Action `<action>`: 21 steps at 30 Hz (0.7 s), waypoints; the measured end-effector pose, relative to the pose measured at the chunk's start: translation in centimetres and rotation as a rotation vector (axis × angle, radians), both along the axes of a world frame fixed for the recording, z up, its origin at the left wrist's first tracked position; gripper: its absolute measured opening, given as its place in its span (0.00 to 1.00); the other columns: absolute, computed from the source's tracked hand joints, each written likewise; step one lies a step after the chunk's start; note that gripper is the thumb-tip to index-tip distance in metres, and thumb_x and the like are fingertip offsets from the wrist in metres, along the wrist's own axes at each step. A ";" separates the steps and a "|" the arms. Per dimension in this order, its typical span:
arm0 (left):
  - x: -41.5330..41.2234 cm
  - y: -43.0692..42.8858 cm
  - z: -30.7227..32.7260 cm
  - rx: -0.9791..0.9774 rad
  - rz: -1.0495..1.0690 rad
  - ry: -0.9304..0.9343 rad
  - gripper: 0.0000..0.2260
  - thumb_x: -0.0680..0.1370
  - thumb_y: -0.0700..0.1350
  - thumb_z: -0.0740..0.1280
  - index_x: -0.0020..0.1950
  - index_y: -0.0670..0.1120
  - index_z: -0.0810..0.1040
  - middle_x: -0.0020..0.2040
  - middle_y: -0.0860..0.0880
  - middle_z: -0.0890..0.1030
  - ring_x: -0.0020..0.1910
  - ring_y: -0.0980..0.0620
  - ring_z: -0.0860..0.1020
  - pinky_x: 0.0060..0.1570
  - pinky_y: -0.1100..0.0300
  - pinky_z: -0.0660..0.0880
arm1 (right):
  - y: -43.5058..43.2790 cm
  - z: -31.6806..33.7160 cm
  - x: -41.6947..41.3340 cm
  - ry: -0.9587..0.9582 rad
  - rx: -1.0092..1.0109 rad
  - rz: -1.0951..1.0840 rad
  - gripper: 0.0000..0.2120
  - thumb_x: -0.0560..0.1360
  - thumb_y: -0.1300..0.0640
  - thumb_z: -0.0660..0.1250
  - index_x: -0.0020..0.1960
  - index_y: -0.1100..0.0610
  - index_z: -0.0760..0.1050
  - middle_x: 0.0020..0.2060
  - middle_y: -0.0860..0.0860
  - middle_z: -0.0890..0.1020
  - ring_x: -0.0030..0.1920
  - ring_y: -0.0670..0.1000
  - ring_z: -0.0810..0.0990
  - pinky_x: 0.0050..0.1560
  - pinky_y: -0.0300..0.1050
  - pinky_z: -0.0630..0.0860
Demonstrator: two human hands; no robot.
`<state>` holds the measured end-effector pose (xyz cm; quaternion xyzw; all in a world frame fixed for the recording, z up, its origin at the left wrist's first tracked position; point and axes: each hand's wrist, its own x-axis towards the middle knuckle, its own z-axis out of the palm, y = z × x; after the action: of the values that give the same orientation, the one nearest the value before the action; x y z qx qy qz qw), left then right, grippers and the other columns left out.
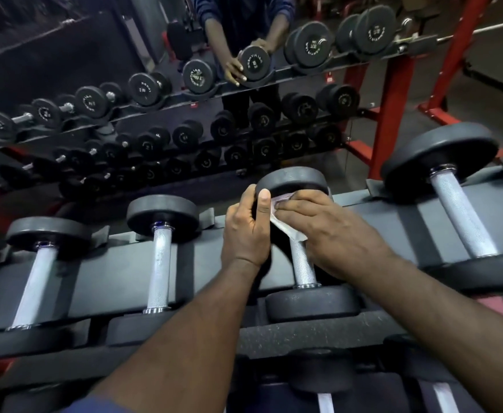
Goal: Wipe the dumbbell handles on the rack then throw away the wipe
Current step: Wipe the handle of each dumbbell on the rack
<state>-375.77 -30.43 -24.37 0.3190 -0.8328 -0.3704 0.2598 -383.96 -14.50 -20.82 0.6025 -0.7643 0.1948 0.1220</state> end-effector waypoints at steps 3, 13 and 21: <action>0.0 -0.1 -0.1 -0.015 0.010 0.002 0.32 0.81 0.70 0.51 0.79 0.55 0.69 0.62 0.43 0.79 0.63 0.46 0.77 0.66 0.51 0.74 | 0.7 -1.6 0.1 -0.219 -0.166 -0.099 0.31 0.68 0.68 0.64 0.71 0.54 0.76 0.68 0.47 0.78 0.69 0.51 0.73 0.74 0.39 0.63; -0.1 -0.1 -0.1 0.000 0.011 0.016 0.33 0.81 0.70 0.51 0.79 0.54 0.70 0.63 0.42 0.79 0.64 0.46 0.77 0.67 0.49 0.74 | -0.5 1.0 1.2 -0.121 -0.034 -0.140 0.27 0.68 0.63 0.66 0.66 0.48 0.80 0.61 0.40 0.82 0.55 0.51 0.73 0.54 0.45 0.76; -0.2 -0.1 -0.4 -0.025 0.007 0.046 0.38 0.78 0.73 0.48 0.79 0.53 0.70 0.63 0.43 0.80 0.64 0.47 0.77 0.67 0.48 0.74 | 0.4 -0.2 1.5 -0.796 -0.540 -0.330 0.24 0.69 0.71 0.71 0.57 0.48 0.85 0.51 0.35 0.84 0.55 0.32 0.81 0.59 0.31 0.76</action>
<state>-375.98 -30.58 -24.72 0.3100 -0.8301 -0.3664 0.2840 -382.50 -14.05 -21.00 0.2996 -0.7589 0.5782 0.0020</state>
